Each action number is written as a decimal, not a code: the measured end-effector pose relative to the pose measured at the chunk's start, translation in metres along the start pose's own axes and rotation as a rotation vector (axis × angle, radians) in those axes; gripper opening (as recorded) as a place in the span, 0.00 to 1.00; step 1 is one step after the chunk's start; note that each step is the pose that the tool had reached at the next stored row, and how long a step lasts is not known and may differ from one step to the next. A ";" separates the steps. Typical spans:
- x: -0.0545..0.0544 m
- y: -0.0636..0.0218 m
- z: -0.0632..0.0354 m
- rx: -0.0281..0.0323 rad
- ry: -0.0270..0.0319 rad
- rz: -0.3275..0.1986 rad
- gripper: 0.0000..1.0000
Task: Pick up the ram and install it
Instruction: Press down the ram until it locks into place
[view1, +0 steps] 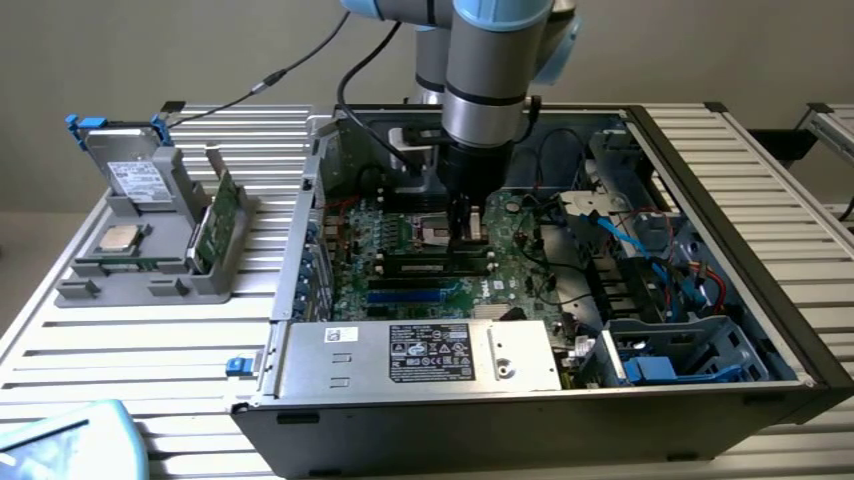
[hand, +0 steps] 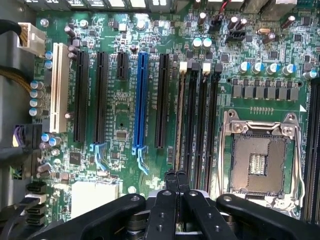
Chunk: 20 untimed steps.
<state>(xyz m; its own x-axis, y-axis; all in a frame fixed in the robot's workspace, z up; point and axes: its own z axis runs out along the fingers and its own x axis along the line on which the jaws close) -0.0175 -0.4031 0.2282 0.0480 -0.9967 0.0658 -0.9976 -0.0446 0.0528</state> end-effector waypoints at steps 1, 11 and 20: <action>0.000 0.0022 -0.0002 0.0000 0.0003 0.000 0.11; -0.001 0.0193 -0.0014 0.0006 0.0004 0.000 0.11; -0.002 0.0208 0.0005 0.0160 0.0013 0.001 0.11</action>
<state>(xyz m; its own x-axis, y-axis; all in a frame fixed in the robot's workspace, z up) -0.0384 -0.4019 0.2287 0.0469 -0.9966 0.0671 -0.9983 -0.0445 0.0367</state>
